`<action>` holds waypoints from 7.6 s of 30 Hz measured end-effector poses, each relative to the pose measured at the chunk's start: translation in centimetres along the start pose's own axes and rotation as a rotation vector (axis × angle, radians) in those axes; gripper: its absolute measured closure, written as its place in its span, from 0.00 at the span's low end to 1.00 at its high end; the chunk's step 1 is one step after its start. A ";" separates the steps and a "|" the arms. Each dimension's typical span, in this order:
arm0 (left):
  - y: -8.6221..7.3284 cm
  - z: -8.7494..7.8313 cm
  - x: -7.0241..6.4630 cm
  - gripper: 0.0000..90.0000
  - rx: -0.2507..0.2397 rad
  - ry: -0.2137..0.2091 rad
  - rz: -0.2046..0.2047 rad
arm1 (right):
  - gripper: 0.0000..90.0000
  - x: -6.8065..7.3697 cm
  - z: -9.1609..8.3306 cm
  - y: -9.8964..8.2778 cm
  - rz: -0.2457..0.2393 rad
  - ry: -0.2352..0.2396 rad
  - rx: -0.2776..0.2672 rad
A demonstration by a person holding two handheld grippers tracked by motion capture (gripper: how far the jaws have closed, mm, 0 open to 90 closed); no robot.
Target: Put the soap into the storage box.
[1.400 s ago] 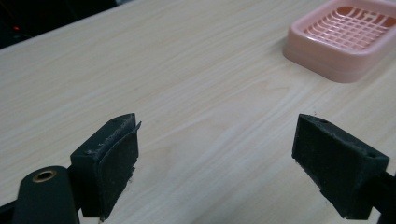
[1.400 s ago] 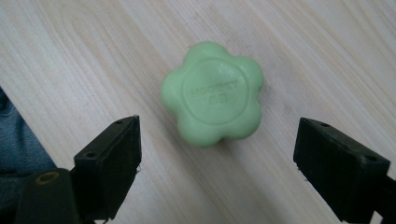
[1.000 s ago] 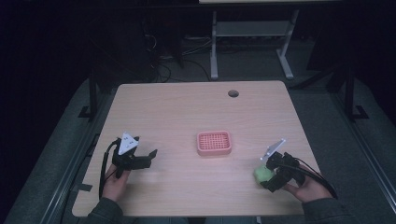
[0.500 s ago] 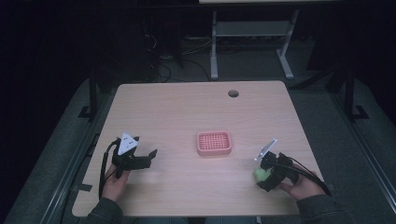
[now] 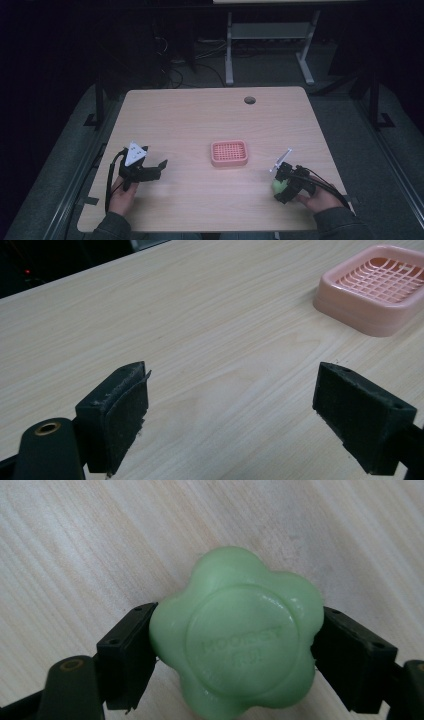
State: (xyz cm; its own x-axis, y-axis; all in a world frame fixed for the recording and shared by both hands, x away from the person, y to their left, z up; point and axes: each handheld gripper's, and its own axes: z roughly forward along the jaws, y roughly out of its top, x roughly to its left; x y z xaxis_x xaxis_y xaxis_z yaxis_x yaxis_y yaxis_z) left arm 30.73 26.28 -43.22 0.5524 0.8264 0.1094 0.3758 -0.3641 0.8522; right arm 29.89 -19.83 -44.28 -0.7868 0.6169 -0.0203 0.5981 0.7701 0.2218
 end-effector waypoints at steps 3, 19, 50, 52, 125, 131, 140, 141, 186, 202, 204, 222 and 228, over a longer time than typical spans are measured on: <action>0.0 -0.1 0.1 0.16 -0.003 0.004 0.001 | 0.27 0.0 0.2 0.0 0.011 0.012 -0.011; 0.0 -0.7 0.6 0.16 -0.026 0.017 -0.027 | 0.28 -0.1 0.1 0.0 0.016 0.017 -0.005; -0.1 -1.0 0.1 0.16 -0.042 0.002 -0.003 | 0.29 -1.0 -3.1 3.4 -0.036 0.012 -0.079; -0.1 -1.0 0.1 0.16 -0.045 0.001 0.001 | 0.29 -1.2 -3.2 3.7 -0.037 0.016 -0.082; 0.0 -1.0 -0.2 0.16 -0.052 -0.002 0.012 | 0.29 -2.8 -3.7 16.6 -0.128 0.060 -0.085; 0.0 -1.0 -0.2 0.16 -0.050 -0.003 0.013 | 0.29 -2.5 -3.1 17.6 -0.135 0.072 -0.083; 0.0 -0.9 -0.2 0.16 -0.050 -0.005 0.014 | 0.29 -2.2 -1.8 18.5 -0.142 0.074 -0.053; 0.0 -0.9 -0.2 0.16 -0.049 -0.005 0.015 | 0.29 -2.2 -1.7 18.6 -0.141 0.074 -0.051; 0.0 -1.0 -0.1 0.16 -0.062 0.005 0.012 | 0.29 -1.9 1.6 20.8 -0.127 0.105 0.042; 0.0 -1.1 -0.1 0.16 -0.069 0.006 0.006 | 0.29 -2.0 1.6 20.8 -0.115 0.105 0.042; 0.0 -1.1 -0.1 0.16 -0.068 0.007 0.008 | 0.29 -2.0 1.7 20.9 -0.117 0.103 0.042; 0.1 -1.1 0.0 0.16 -0.069 0.008 0.010 | 0.28 -2.1 1.3 20.8 -0.104 0.106 0.030; 0.1 -1.2 0.0 0.16 -0.067 0.008 0.011 | 0.29 -2.2 0.8 20.6 -0.092 0.109 0.013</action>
State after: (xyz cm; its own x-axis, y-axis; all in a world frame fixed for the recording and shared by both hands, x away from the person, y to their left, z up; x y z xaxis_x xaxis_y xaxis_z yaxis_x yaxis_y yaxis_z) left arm 29.89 26.73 -42.57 0.5500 0.8260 0.1230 0.3186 -0.3437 0.8834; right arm 44.08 -5.21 -40.47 -0.8499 0.5227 0.0664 0.5240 0.8250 0.2117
